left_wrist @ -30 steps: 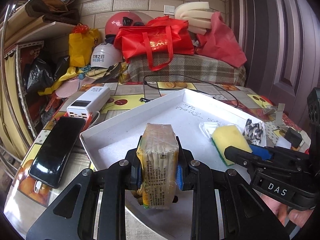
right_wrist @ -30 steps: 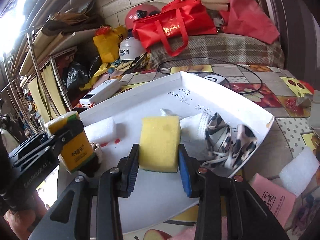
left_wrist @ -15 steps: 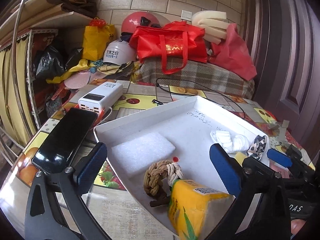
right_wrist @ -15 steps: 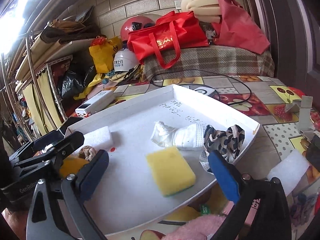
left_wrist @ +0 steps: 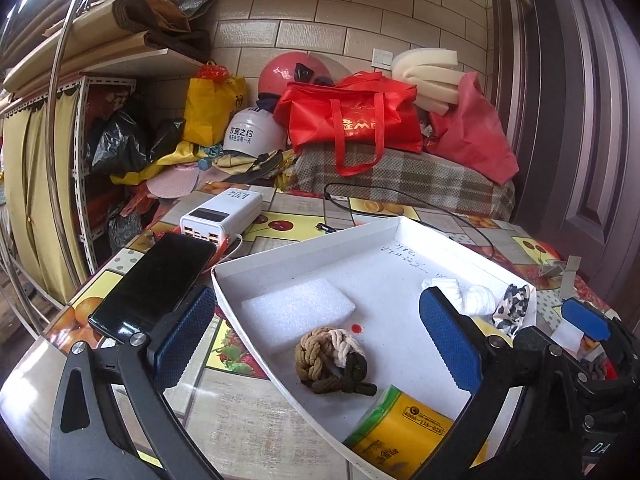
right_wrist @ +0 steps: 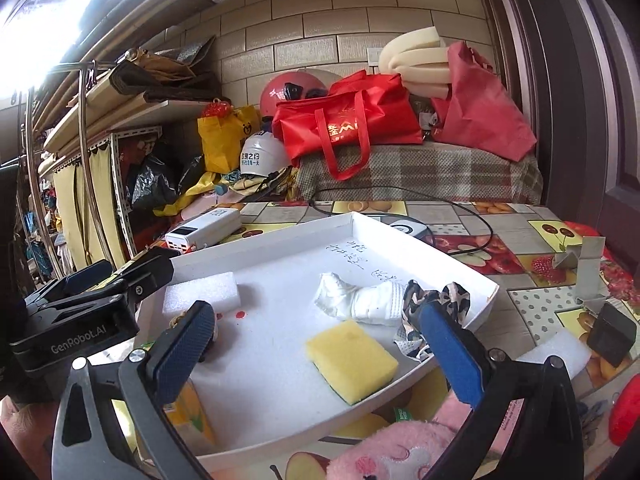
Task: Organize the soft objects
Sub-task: 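Grasp the pink plush with the left tool while the right tool grasps the red apple plush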
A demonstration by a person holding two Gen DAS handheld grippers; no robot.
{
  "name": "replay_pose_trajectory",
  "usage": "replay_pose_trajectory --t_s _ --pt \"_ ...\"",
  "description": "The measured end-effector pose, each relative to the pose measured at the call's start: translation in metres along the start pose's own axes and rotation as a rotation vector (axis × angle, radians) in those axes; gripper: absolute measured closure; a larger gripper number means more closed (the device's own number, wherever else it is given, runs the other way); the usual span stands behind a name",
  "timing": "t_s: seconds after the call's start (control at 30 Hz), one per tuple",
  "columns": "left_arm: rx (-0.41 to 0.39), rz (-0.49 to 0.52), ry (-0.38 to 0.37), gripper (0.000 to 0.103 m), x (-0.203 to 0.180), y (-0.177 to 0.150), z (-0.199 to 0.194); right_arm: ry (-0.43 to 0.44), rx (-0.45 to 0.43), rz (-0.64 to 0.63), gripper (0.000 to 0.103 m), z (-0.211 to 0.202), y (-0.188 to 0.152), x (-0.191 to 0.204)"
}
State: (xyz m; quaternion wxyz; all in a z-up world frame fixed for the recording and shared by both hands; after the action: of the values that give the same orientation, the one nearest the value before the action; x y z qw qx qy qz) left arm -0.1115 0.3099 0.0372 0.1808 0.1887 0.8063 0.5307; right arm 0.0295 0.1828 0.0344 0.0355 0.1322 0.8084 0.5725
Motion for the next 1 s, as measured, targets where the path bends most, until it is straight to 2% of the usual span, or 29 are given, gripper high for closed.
replay_pose_trajectory --t_s 0.27,0.43,0.57,0.7,0.77,0.83,0.9,1.0 --pt "-0.073 0.144 -0.013 0.0 -0.033 -0.011 -0.034 0.017 -0.058 -0.032 0.0 -0.051 -0.012 -0.006" --pt "-0.026 0.167 -0.123 0.0 -0.054 -0.023 -0.048 0.002 -0.03 -0.039 0.0 -0.086 -0.025 -0.032" --pt "-0.008 0.237 -0.224 0.0 -0.081 -0.033 -0.063 -0.05 -0.009 -0.01 0.0 -0.12 -0.037 -0.071" --pt "0.055 0.307 -0.34 0.0 -0.113 -0.047 -0.071 -0.156 0.037 0.096 0.0 -0.15 -0.05 -0.128" --pt "0.088 0.362 -0.359 0.0 -0.13 -0.055 -0.072 -0.201 0.071 0.18 0.0 -0.162 -0.059 -0.161" --pt "0.115 0.423 -0.344 0.001 -0.144 -0.063 -0.071 -0.222 0.104 0.265 0.0 -0.172 -0.069 -0.19" --pt "0.142 0.461 -0.337 0.009 -0.153 -0.069 -0.068 -0.239 0.117 0.329 0.0 -0.179 -0.074 -0.212" --pt "0.188 0.495 -0.345 0.021 -0.162 -0.078 -0.063 -0.237 0.124 0.355 0.0 -0.181 -0.077 -0.225"
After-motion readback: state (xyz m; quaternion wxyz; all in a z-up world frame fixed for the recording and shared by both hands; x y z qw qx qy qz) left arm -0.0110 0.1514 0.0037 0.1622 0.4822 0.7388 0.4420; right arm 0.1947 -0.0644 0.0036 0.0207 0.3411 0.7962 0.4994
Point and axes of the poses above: each gripper's, at about its wrist camera, not at the fingertips, and z roughly the way its jaws point, x to its left, y to its top, the point moved 5 cm from there along z, roughly the way its jaws point, and after that the axes turned 9 degrees about y, right-handed, at the moved point
